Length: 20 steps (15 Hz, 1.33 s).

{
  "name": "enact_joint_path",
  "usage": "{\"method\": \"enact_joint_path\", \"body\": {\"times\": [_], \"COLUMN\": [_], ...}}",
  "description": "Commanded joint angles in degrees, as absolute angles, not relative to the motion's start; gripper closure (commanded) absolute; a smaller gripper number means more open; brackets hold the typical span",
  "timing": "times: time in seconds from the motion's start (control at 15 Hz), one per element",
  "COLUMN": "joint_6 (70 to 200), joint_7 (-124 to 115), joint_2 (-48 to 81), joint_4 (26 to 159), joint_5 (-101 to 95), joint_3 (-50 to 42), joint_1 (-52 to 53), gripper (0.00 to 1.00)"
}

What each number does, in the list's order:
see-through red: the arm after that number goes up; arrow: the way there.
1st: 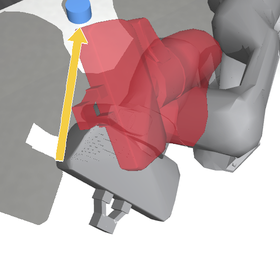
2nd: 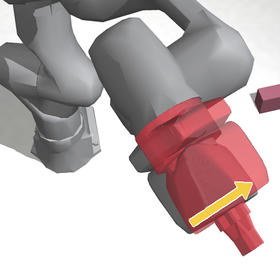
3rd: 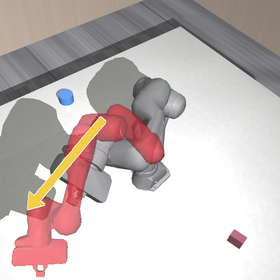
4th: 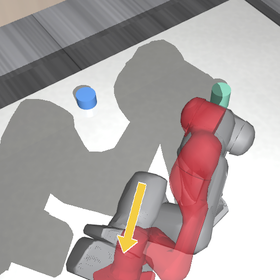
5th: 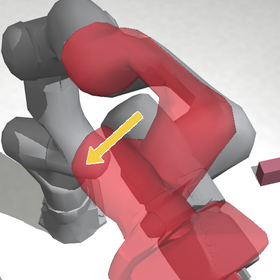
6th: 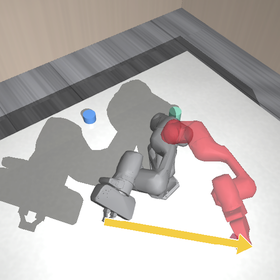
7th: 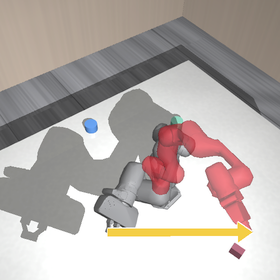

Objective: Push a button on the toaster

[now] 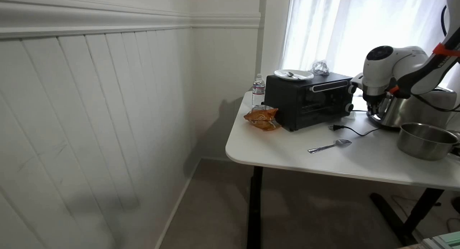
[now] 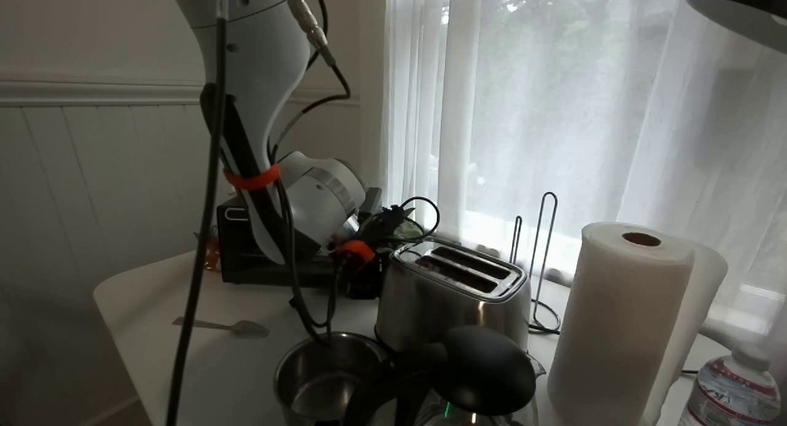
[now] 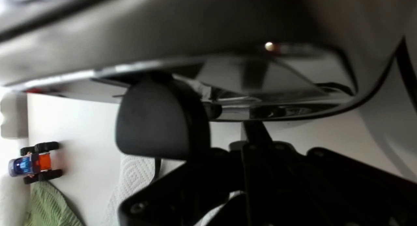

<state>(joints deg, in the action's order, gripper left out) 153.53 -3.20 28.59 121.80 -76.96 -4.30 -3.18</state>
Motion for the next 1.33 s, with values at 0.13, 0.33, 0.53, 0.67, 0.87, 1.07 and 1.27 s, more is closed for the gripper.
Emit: {"method": "enact_joint_path", "body": {"times": [0.13, 0.33, 0.53, 0.67, 0.87, 1.07, 1.27], "joint_6": [151.12, 148.22, 140.67, 134.52, 125.02, 119.88, 119.55], "joint_7": [7.18, 14.9, 23.88, 28.19, 32.07, 24.57, 17.75], "joint_2": [25.86, 23.18, 18.76, 15.41, 10.39, 6.07, 2.14], "joint_4": [124.86, 126.32, 126.8, 126.16, 124.47, 123.14, 123.11], "joint_5": [-63.48, -51.53, -36.9, -27.59, -15.84, -12.82, -11.1], "joint_3": [-0.78, 1.75, 7.37, 9.41, 7.7, 5.2, 3.48], "joint_1": [-5.23, -6.3, -9.59, -10.25, -7.48, -5.35, -4.27], "gripper": [0.74, 0.6, 0.38, 0.24, 0.03, 0.0, 0.0]}}
